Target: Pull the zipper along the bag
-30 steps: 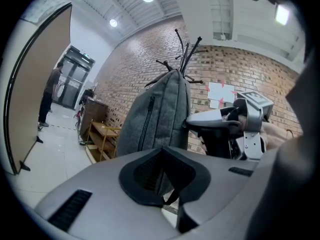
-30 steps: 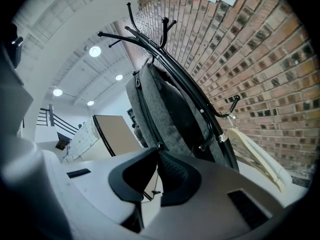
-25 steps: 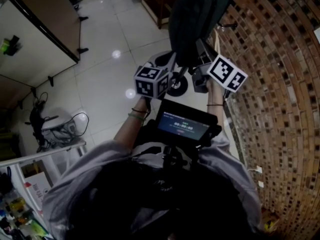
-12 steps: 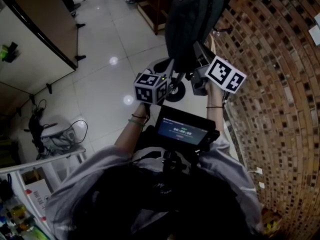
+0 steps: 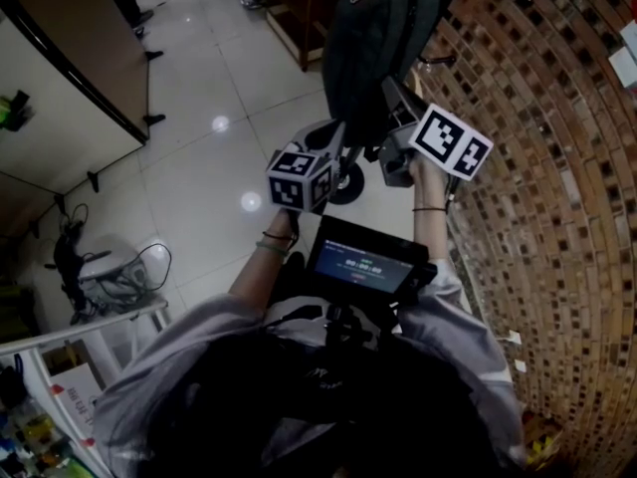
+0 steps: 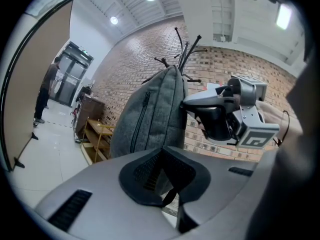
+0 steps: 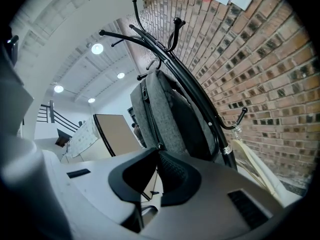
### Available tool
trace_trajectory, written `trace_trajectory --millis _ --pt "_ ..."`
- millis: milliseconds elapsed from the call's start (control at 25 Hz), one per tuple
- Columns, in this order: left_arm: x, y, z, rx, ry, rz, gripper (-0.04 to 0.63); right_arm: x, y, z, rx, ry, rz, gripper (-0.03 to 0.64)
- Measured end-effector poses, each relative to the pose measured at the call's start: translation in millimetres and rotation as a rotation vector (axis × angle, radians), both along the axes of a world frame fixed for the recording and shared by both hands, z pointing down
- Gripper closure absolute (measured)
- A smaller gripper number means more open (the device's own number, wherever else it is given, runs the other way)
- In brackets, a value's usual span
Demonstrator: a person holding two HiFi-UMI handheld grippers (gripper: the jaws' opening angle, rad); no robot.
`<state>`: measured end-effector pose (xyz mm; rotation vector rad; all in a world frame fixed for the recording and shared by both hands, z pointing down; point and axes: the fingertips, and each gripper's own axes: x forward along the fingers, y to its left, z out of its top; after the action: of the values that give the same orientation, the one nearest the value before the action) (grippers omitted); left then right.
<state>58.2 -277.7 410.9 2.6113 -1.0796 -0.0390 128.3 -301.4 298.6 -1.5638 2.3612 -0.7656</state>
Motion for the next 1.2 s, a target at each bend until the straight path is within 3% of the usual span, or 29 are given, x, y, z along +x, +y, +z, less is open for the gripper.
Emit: trace_trajectory --millis 1200 --pt "15.4 1.1 0.9 0.005 -0.012 0.051 0.588 5.0 -17.5 -59.0 0.032 0.009 0.014 0.597"
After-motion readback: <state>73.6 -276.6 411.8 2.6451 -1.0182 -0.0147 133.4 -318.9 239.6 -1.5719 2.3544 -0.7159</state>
